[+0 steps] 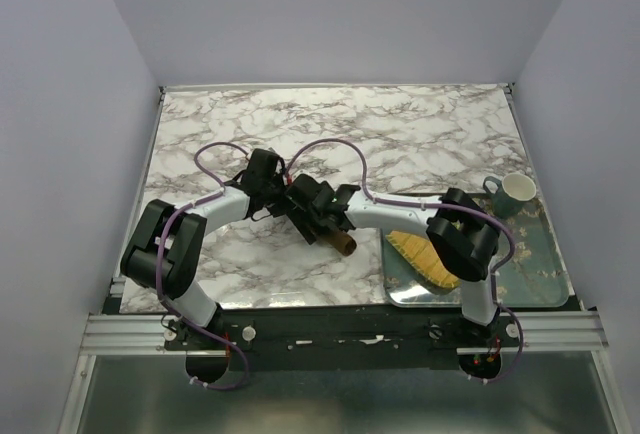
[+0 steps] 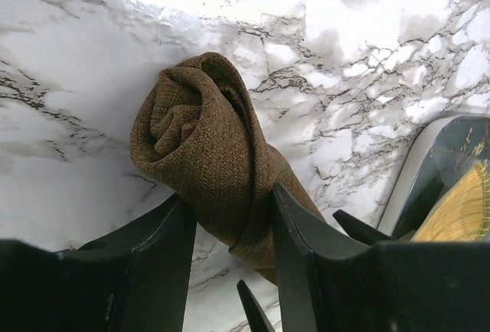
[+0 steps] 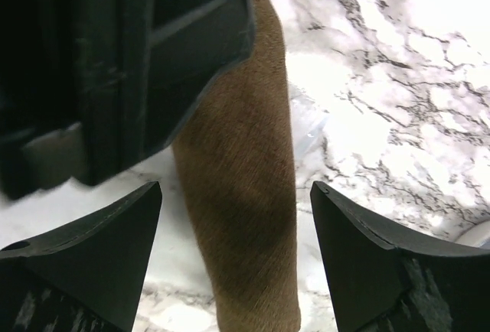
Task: Fold the napkin, place the utensils inside, and roll it up
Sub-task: Roll the napkin with the utensil
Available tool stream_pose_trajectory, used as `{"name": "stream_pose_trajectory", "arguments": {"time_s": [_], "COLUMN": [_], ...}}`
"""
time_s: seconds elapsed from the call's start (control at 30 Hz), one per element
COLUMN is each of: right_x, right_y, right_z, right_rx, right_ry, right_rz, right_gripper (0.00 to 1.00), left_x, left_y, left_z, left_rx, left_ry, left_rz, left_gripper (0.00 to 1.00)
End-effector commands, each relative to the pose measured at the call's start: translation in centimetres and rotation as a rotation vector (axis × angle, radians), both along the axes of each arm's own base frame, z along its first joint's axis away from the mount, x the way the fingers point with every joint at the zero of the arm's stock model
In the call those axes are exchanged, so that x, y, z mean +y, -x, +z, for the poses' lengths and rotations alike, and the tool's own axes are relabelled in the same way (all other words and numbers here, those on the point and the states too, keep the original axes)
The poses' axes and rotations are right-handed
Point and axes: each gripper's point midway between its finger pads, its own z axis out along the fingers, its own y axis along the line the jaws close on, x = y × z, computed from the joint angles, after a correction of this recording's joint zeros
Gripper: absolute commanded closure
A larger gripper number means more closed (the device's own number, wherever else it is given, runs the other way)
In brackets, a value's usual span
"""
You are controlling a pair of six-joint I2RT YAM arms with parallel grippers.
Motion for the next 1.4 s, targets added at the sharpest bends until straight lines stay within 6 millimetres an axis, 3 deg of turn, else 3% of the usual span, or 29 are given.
{"name": "stream_pose_trajectory", "arguments": {"time_s": [0.0, 0.23, 0.37, 0.47, 0.77, 0.97, 1.37], "right_x": [-1.6, -2.3, -2.1, -1.6, -1.0, -1.3, -1.0], "right_y": [-1.2, -1.2, -0.7, -0.5, 0.0, 0.2, 0.7], "right_z": [-1.0, -2.2, -2.7, -2.4, -1.5, -2.1, -2.6], "right_rx": [-0.110, -0.130, -0.090, -0.067, 0.171, 0.357, 0.604], "right_ry": [0.157, 0.209, 0.182, 0.138, -0.133, -0.279, -0.496], "right_rz": [-0.045, -0.065, -0.061, -0.056, -0.025, 0.002, 0.070], "right_gripper": [0.14, 0.21, 0.43, 0.51, 0.52, 0.52, 0.52], "left_x": [0.2, 0.2, 0.5, 0.7, 1.5, 0.7, -1.3], "left_y": [0.3, 0.4, 0.4, 0.5, 0.3, 0.1, -2.2], "left_z": [0.2, 0.3, 0.8, 1.0, 2.8, 3.6, 2.8], "left_rx": [-0.014, -0.015, -0.036, -0.040, -0.080, -0.093, -0.075], "left_ry": [-0.006, -0.005, -0.016, -0.029, -0.059, -0.011, 0.042], "left_rz": [0.007, 0.005, 0.005, 0.003, 0.016, 0.013, -0.001], "left_gripper": [0.51, 0.51, 0.45, 0.38, 0.22, 0.20, 0.21]}}
